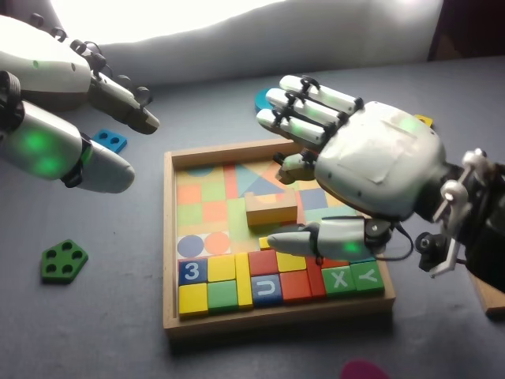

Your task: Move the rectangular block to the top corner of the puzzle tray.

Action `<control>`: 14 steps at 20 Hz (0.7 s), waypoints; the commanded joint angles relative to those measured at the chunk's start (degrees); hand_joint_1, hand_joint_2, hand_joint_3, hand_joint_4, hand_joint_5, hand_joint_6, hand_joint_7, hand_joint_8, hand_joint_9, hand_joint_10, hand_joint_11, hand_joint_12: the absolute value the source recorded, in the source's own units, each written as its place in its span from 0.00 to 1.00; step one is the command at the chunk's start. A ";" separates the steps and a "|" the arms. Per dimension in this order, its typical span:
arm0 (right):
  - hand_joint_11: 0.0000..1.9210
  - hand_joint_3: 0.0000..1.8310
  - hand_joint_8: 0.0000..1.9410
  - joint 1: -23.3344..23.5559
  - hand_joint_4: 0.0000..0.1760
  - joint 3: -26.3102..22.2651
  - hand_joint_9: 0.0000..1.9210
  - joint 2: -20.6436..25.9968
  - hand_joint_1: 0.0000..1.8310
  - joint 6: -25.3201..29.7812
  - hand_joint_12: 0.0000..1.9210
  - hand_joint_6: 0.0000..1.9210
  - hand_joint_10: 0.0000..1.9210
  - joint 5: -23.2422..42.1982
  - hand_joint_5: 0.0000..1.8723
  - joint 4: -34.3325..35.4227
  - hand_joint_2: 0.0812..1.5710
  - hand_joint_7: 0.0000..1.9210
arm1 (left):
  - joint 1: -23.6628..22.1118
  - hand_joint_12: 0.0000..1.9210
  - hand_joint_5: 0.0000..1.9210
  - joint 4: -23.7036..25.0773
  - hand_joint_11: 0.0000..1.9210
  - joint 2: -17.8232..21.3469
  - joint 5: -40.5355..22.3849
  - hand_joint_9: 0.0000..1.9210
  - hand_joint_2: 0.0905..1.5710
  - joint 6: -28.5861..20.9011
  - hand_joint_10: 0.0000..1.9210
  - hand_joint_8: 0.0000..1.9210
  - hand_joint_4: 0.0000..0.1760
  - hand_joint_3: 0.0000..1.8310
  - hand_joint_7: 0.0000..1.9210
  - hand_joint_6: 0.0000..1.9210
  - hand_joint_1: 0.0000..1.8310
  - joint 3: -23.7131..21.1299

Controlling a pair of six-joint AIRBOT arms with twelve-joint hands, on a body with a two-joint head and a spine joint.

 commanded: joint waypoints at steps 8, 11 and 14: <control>0.00 0.00 0.03 4.74 0.27 2.67 0.00 -0.22 0.00 6.63 0.00 0.09 0.00 -1.89 0.42 -2.94 0.64 0.13 | -1.51 0.53 0.17 0.77 0.00 -0.27 2.94 0.18 0.78 1.91 0.00 0.00 0.25 0.00 0.18 0.00 0.07 -0.34; 0.00 0.00 0.02 4.85 0.14 2.65 0.00 -0.47 0.00 8.02 0.00 0.09 0.00 -3.54 0.41 -2.98 0.63 0.14 | -1.71 0.53 0.18 0.77 0.00 -0.23 2.84 0.19 0.78 2.19 0.00 0.00 0.24 0.00 0.18 0.00 0.07 -0.72; 0.00 0.00 0.02 4.45 0.13 2.65 0.00 -0.57 0.00 8.48 0.00 0.09 0.00 -4.30 0.41 -2.98 0.62 0.14 | -1.90 0.54 0.18 0.77 0.00 -0.24 2.79 0.19 0.77 2.91 0.00 0.00 0.22 0.00 0.19 0.00 0.09 -1.08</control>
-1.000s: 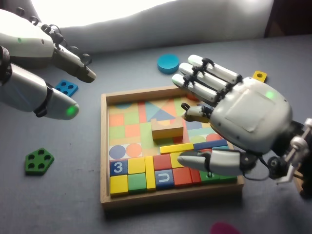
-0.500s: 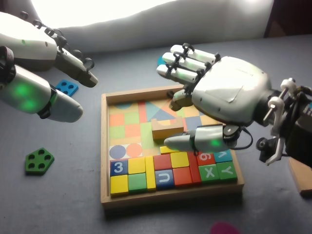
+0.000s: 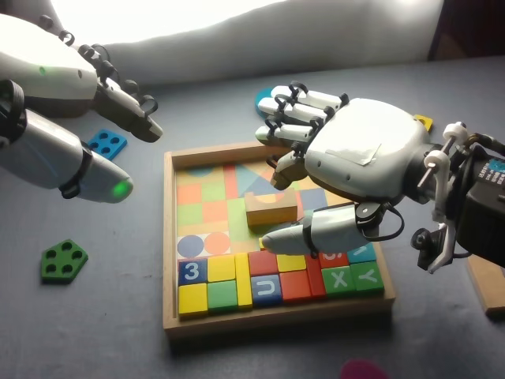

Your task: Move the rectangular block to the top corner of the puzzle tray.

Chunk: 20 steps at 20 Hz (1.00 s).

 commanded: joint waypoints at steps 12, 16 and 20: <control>0.00 0.00 0.01 -1.58 0.02 1.58 0.00 -1.90 0.00 0.30 0.00 0.10 0.00 9.48 0.42 -1.77 0.63 0.15 | -3.06 0.54 0.17 0.75 0.00 -0.73 4.15 0.18 0.78 4.41 0.00 0.00 0.24 0.00 0.18 0.00 0.06 1.29; 0.00 0.00 0.01 -2.75 0.05 2.42 0.00 -2.56 0.00 0.31 0.00 0.11 0.00 9.48 0.42 -1.77 0.63 0.16 | -3.55 0.53 0.18 0.75 0.00 -1.04 2.91 0.19 0.78 2.25 0.00 0.00 0.23 0.00 0.18 0.00 0.07 2.21; 0.00 0.00 0.01 -3.69 0.00 3.18 0.00 -2.73 0.00 0.31 0.00 0.11 0.00 9.14 0.42 -1.77 0.63 0.16 | -2.82 0.53 0.18 0.02 0.00 -1.18 0.82 0.19 0.78 5.25 0.00 0.00 0.25 0.00 0.18 0.00 0.08 0.70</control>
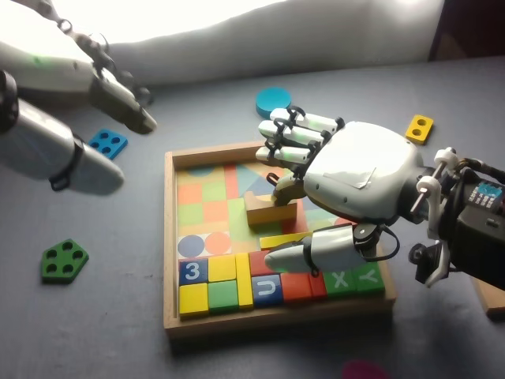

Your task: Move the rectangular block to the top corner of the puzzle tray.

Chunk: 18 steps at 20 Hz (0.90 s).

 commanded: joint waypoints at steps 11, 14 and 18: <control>0.00 0.00 0.01 -1.41 0.08 1.32 0.00 1.62 0.00 0.11 0.00 0.11 0.00 4.92 0.41 -0.32 0.63 0.16 | 3.73 0.54 0.17 -1.07 0.00 -1.13 3.79 0.19 0.78 0.60 0.00 0.00 0.24 0.00 0.18 0.00 0.06 2.50; 0.00 0.00 0.01 -1.56 0.03 1.77 0.00 1.92 0.00 0.11 0.00 0.11 0.00 4.78 0.42 -0.32 0.63 0.17 | 3.89 0.53 0.16 -1.04 0.00 -1.86 3.68 0.18 0.78 0.48 0.00 0.00 0.29 0.00 0.18 0.00 0.04 3.65; 0.00 0.00 0.00 -1.87 0.00 2.55 0.00 2.48 0.00 0.12 0.00 0.12 0.00 4.53 0.41 -0.32 0.63 0.15 | 3.66 0.52 0.16 -1.04 0.00 -1.95 3.59 0.18 0.78 0.37 0.00 0.00 0.24 0.00 0.17 0.00 0.06 3.97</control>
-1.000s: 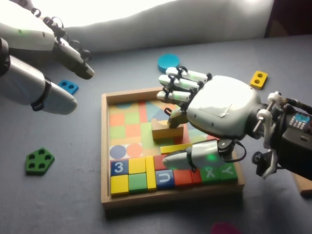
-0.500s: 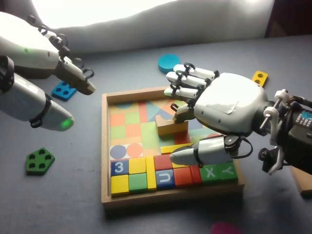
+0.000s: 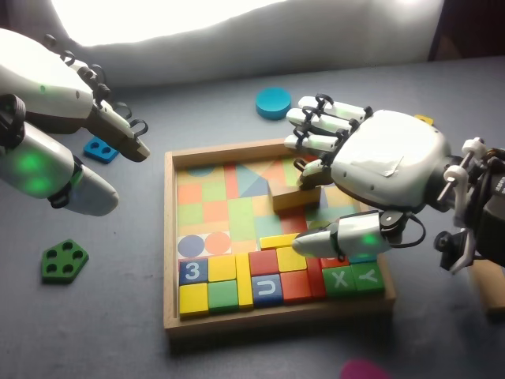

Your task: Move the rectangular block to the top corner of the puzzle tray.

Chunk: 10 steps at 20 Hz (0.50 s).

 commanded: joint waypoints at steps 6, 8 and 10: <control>0.00 0.00 0.00 -0.72 0.00 2.54 0.00 0.85 0.00 1.25 0.00 0.12 0.00 3.33 0.42 0.18 0.63 0.15 | -0.35 0.52 0.17 -1.11 0.00 -0.16 3.97 0.18 0.78 0.01 0.00 0.00 0.26 0.00 0.18 0.00 0.06 -0.09; 0.00 0.00 0.01 -0.94 0.00 3.03 0.00 1.19 0.00 1.66 0.00 0.12 0.00 3.26 0.42 0.20 0.63 0.18 | -0.39 0.53 0.18 -2.12 0.00 0.09 3.84 0.19 0.78 0.00 0.00 0.00 0.24 0.00 0.18 0.00 0.07 -1.16; 0.00 0.00 0.01 -1.08 0.07 3.46 0.00 1.32 0.00 1.76 0.00 0.13 0.00 3.25 0.42 0.21 0.63 0.17 | -0.62 0.52 0.17 -2.16 0.00 0.14 3.65 0.18 0.78 0.65 0.00 0.00 0.27 0.00 0.18 0.00 0.06 -1.83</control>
